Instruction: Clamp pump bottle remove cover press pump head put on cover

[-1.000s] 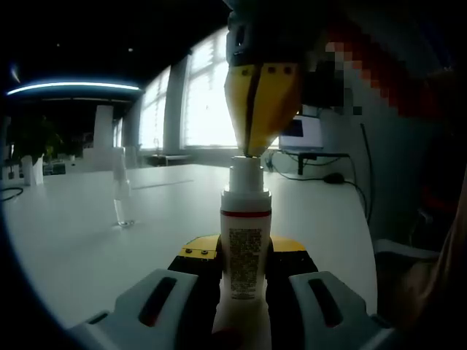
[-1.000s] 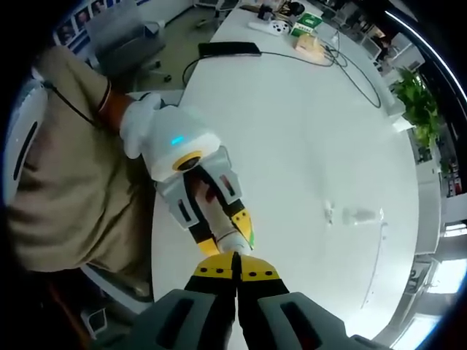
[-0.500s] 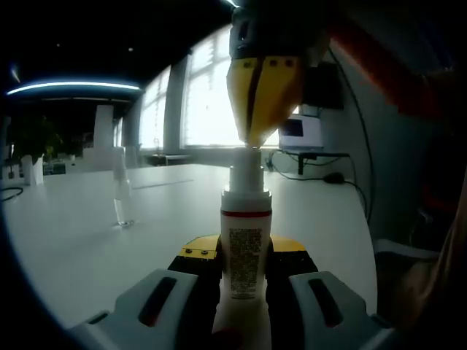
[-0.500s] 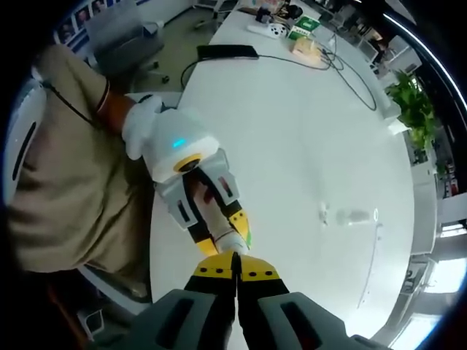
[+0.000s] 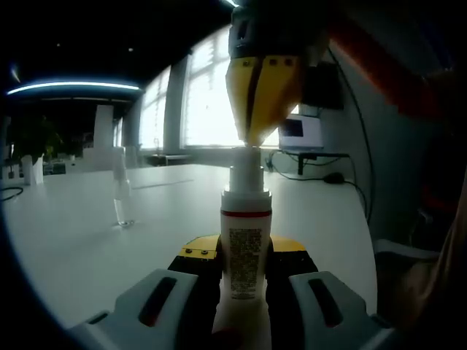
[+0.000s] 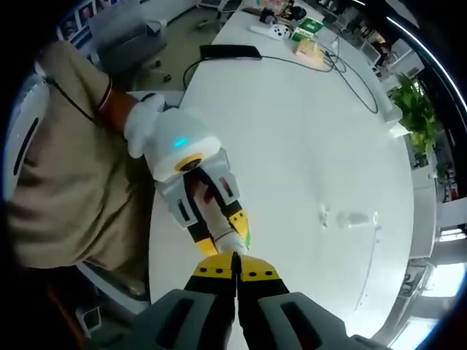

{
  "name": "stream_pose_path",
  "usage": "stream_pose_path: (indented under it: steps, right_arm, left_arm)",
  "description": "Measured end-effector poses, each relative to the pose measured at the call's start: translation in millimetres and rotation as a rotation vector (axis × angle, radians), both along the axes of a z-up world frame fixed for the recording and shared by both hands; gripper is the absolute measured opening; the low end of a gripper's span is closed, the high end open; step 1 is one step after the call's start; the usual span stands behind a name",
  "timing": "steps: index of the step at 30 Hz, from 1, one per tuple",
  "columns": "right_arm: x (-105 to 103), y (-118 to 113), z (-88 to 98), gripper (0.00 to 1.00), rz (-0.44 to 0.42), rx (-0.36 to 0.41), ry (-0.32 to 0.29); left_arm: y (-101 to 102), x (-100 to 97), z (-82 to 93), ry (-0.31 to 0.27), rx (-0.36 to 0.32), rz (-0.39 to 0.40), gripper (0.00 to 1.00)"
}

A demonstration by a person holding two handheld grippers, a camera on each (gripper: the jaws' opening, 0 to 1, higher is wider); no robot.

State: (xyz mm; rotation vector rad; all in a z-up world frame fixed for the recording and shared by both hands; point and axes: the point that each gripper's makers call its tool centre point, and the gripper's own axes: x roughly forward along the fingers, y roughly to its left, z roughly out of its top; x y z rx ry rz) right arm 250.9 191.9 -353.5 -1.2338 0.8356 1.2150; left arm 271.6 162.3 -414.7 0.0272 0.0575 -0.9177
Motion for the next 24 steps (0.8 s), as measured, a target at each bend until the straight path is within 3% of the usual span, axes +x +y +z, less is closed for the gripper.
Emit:
stream_pose_path:
  steps: [24]
  right_arm:
    - [-1.2,-0.9,-4.5,0.00,-0.012,-0.002,0.017]
  left_arm:
    - [0.0,0.2,0.1,-0.001,0.001,0.001,0.14]
